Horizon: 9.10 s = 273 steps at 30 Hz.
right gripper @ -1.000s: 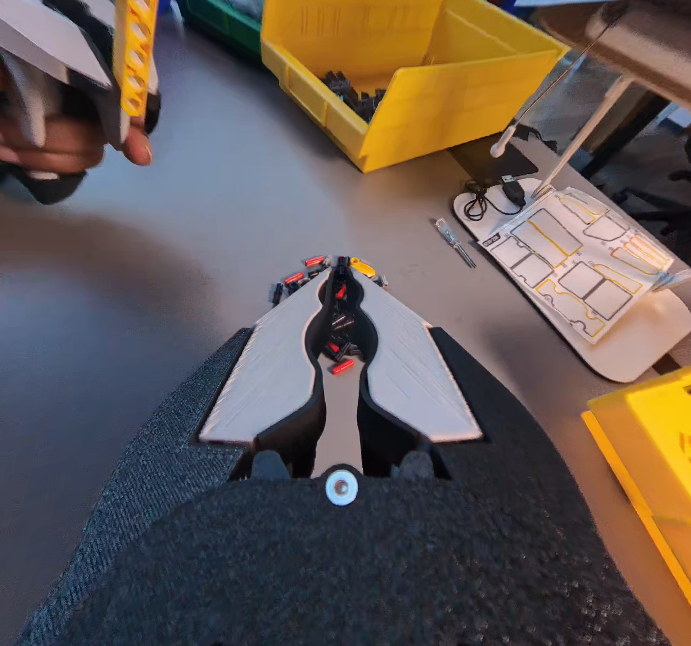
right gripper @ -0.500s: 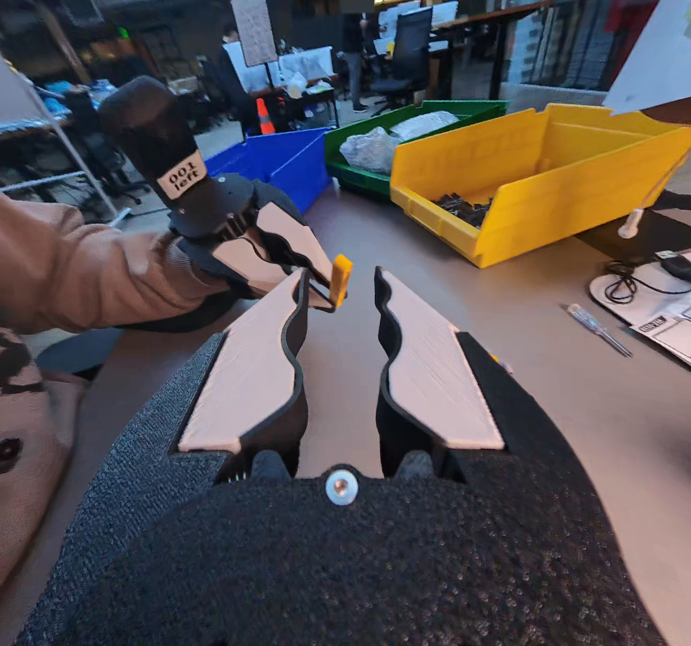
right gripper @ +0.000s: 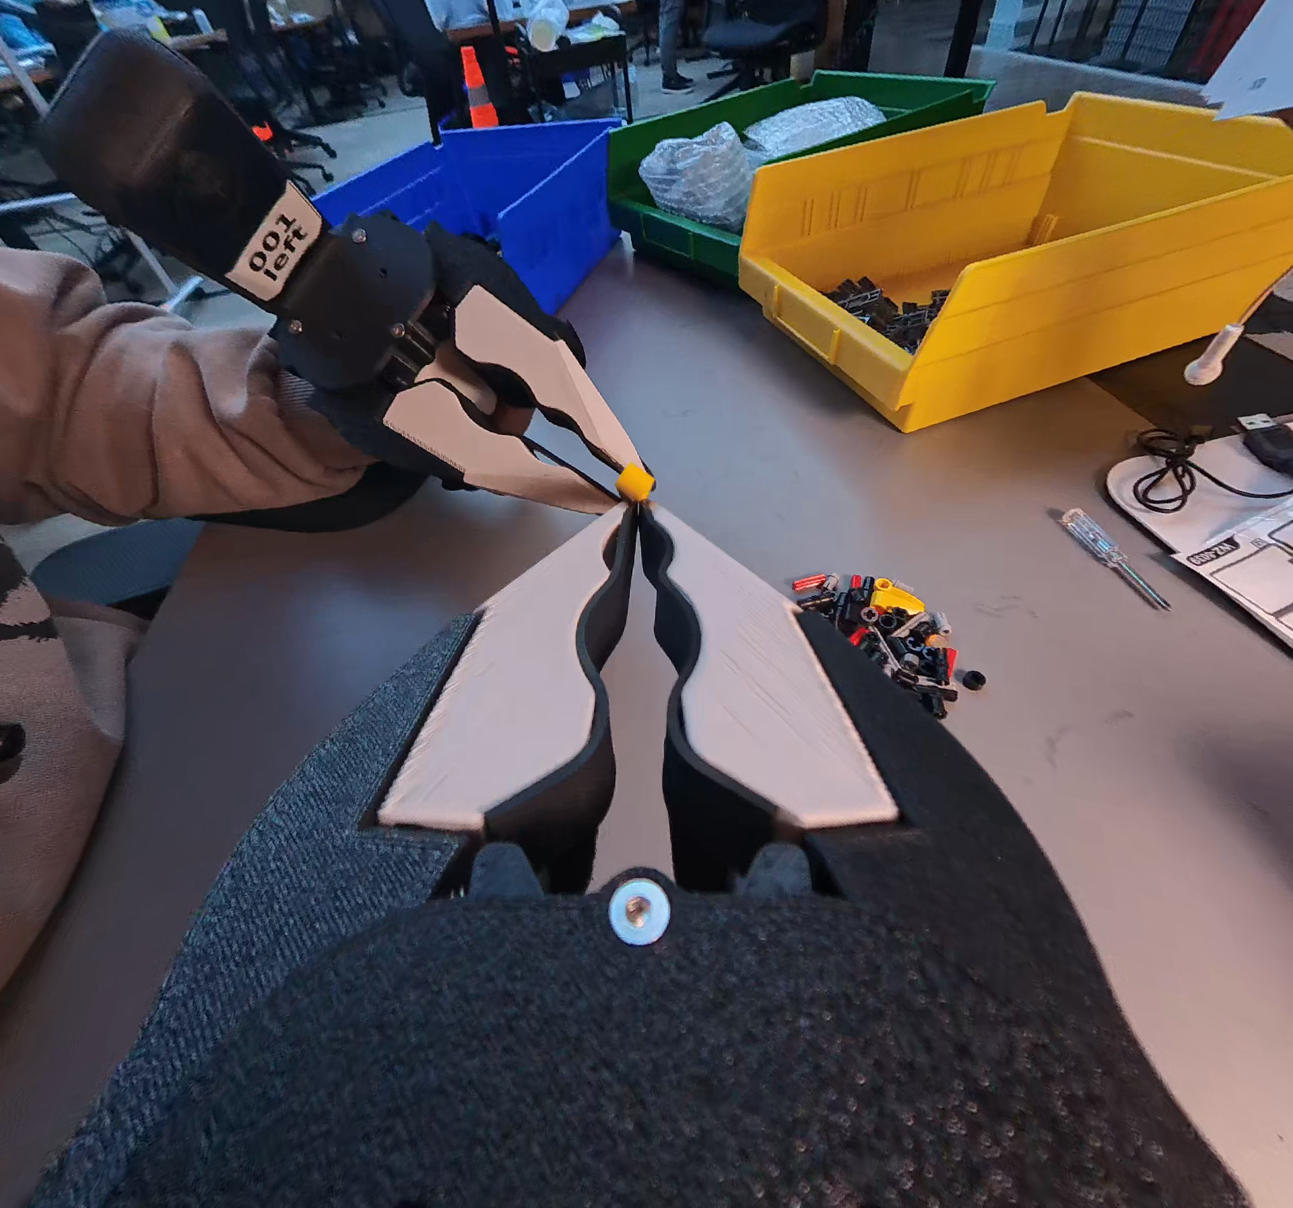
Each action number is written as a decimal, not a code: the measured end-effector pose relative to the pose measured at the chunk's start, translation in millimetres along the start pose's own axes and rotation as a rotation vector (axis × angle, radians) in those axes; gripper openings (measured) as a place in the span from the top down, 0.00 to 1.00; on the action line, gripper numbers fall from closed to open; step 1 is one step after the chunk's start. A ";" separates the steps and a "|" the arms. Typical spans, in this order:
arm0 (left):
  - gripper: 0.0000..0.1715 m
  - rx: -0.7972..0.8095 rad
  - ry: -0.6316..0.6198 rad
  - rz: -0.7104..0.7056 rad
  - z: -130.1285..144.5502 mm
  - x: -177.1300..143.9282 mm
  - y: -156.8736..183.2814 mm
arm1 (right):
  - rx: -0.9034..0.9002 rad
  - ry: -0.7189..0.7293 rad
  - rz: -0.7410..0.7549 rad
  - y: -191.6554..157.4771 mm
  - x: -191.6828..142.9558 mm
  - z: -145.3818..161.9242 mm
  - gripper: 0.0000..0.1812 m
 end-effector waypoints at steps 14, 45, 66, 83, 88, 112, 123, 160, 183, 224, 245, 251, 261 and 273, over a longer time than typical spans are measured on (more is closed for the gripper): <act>0.96 0.043 0.006 -0.031 -2.1 -2.2 -1.0 | 0.087 0.079 -0.018 -1.7 -4.1 -11.1 0.85; 0.83 -0.463 0.183 0.113 -1.0 -6.7 -22.0 | 0.024 -0.252 0.865 242.2 -193.3 -33.8 0.83; 0.83 -0.478 0.146 0.141 2.7 -1.0 -15.6 | 0.009 -0.438 0.539 0.2 -232.6 19.5 0.49; 0.85 -0.516 0.125 0.145 8.6 0.6 -18.2 | 0.134 -0.539 0.793 9.7 -182.9 46.9 0.45; 0.85 -0.510 0.127 0.150 7.9 0.5 -17.0 | 0.094 -0.510 0.889 16.7 -171.3 49.7 0.44; 0.85 -0.534 0.155 0.112 8.8 -1.1 -23.1 | -0.247 -0.003 0.776 6.3 -124.5 -51.9 0.50; 0.88 -0.527 0.190 0.052 7.6 -6.5 -31.1 | -0.277 0.240 0.781 57.4 -53.3 -113.8 0.90; 0.89 -0.521 0.154 0.052 12.7 -4.4 -32.2 | -0.124 -0.056 0.924 204.5 19.9 -126.6 0.69; 0.90 -0.472 0.134 0.056 12.5 -2.7 -27.2 | -0.422 -0.500 0.674 237.7 -60.3 -109.6 0.89; 0.90 -0.529 0.132 0.051 16.5 -2.0 -33.4 | -0.258 -0.173 0.825 243.7 -89.6 -117.0 0.91; 0.90 -0.507 0.128 0.050 16.6 -2.9 -32.6 | -0.496 -0.346 0.655 216.5 15.2 -132.5 0.89; 0.90 -0.499 0.134 0.060 14.5 -3.3 -31.2 | -0.549 -0.453 0.703 220.7 34.1 -133.4 0.91; 0.90 -0.449 0.125 0.066 11.8 -2.2 -25.7 | -0.556 -0.324 0.712 215.7 46.7 -165.9 0.92; 0.90 -0.452 0.129 0.058 11.8 -3.3 -27.3 | -0.528 -0.250 0.686 203.1 36.9 -178.4 0.91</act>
Point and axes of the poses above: each gripper's, where its closed fingertips meet, x out along the fingers, z out of its underside, y = z × x across the jaws, the point moved 7 cm from there along -x, back along the fingers, and after that the axes turned 4 degrees about -z, right-handed, at the moved point
